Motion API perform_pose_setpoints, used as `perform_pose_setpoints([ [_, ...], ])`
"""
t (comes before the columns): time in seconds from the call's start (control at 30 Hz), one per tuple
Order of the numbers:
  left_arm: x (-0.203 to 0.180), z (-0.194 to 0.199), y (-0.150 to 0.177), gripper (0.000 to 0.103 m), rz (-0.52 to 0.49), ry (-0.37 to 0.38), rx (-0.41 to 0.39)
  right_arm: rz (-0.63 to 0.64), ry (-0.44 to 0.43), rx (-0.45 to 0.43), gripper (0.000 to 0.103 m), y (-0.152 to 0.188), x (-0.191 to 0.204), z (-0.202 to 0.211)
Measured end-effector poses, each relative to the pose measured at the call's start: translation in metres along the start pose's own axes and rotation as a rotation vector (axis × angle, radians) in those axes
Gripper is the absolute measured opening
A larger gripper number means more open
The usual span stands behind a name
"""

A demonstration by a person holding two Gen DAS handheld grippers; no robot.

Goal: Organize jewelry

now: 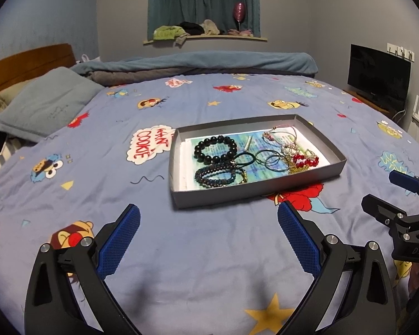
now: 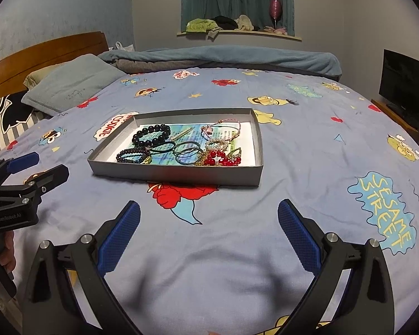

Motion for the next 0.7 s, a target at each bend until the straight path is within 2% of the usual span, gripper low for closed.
perform_pose_setpoints([
  [0.7, -0.0001, 0.0002, 0.0016, 0.098, -0.009, -0.005, 0.000, 0.009, 0.003, 0.006, 0.097, 0.0005, -0.0005, -0.0004],
])
Point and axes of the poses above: each gripper's, at about its wrist camera, not at the fingertips, and z roughly against the way its jaws point, x to its left, y to its underside, the point moved 1 cm from there along -z, roughly the way its jaws point, and after that the axes turned 7 degrees about -y, right-handed, at the moved point
